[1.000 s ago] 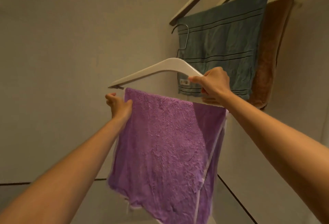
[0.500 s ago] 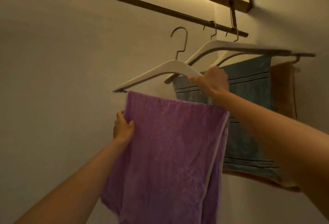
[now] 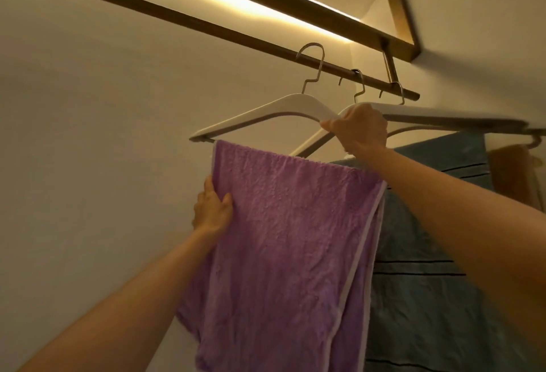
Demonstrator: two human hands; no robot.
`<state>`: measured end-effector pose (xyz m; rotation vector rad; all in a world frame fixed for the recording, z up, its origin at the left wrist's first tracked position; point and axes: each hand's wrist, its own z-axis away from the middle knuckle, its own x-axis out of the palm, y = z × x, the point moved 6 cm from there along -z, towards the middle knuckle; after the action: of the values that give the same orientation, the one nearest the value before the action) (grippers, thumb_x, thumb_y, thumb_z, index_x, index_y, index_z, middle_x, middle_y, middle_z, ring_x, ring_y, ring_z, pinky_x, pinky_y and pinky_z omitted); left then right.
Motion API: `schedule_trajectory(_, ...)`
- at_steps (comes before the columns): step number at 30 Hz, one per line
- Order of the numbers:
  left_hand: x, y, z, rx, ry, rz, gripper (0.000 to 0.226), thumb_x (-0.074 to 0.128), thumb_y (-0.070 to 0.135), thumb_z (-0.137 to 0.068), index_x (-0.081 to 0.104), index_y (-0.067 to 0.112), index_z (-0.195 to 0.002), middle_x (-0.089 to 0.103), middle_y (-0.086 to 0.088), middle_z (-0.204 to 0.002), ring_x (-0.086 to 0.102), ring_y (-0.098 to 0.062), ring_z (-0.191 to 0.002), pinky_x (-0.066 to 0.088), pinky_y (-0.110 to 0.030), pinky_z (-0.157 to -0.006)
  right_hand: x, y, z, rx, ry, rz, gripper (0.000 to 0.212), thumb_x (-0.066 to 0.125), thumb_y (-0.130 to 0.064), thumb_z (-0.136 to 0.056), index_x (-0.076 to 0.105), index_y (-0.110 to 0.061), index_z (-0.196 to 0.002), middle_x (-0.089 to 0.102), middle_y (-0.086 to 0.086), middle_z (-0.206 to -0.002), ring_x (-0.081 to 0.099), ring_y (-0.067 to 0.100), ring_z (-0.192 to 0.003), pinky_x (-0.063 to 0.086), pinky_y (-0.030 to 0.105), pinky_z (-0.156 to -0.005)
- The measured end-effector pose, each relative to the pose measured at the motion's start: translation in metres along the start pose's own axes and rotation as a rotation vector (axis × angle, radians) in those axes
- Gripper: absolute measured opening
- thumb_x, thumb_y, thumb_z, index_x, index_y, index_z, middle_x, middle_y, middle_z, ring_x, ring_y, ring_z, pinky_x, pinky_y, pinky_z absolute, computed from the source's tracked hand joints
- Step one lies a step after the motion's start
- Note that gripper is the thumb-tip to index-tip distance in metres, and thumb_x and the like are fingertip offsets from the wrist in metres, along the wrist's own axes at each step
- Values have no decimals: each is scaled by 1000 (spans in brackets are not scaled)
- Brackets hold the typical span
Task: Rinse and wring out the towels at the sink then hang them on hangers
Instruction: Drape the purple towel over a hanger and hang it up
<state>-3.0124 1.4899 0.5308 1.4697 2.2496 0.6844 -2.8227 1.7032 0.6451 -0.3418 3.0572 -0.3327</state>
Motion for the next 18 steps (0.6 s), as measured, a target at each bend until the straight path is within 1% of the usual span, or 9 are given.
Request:
schedule_trajectory(4, 5, 18, -25, 28, 40, 42, 59, 48, 22, -93, 21, 17, -146, 42, -21, -138, 44, -39, -123, 37, -47, -103, -1, 7, -36, 19, -30, -12, 38, 62, -44, -84, 60, -7, -85, 60, 6, -78, 59, 16, -68, 47, 24, -65)
schedule_trajectory(6, 10, 26, -33, 45, 44, 63, 57, 47, 21, -93, 23, 16, -145, 42, -23, -137, 45, -39, -122, 37, -44, -103, -1, 6, -53, 24, -46, 0, 36, 61, -45, -84, 56, -10, -80, 57, 3, -72, 55, 13, -62, 45, 22, -63)
schedule_trajectory(8, 17, 28, -36, 39, 19, 49, 55, 45, 18, -94, 23, 15, -145, 42, -25, -135, 45, -41, -120, 37, -43, -101, 4, 5, -63, 35, -81, 4, 36, 62, -46, -84, 54, -12, -73, 53, 0, -64, 52, 11, -58, 46, 25, -64)
schedule_trajectory(10, 21, 24, -39, 14, -6, 20, 55, 42, 16, -94, 23, 17, -145, 41, -26, -134, 44, -41, -120, 36, -43, -100, 11, 4, -69, 53, -123, 4, 37, 62, -45, -84, 48, -15, -67, 51, -1, -62, 50, 10, -54, 45, 24, -60)
schedule_trajectory(13, 23, 21, -41, -16, -23, -5, 54, 41, 16, -94, 24, 18, -145, 39, -24, -137, 44, -39, -120, 36, -41, -99, 19, 2, -73, 97, -157, -5, 37, 62, -44, -85, 46, -16, -66, 52, 0, -63, 50, 12, -53, 40, 19, -51)
schedule_trajectory(16, 20, 15, -39, -37, -25, -24, 51, 42, 16, -93, 29, 17, -142, 41, -23, -136, 46, -38, -117, 38, -39, -96, 24, 1, -69, 113, -200, -19, 39, 61, -46, -85, 46, -15, -67, 54, 1, -63, 51, 11, -52, 37, 18, -47)
schedule_trajectory(18, 19, 9, -34, -54, -28, -22, 50, 46, 19, -92, 32, 18, -140, 43, -21, -134, 48, -37, -115, 39, -39, -95, 25, 3, -64, 105, -210, 15, 40, 60, -46, -86, 45, -15, -66, 52, -1, -61, 49, 9, -48, 33, 17, -44)
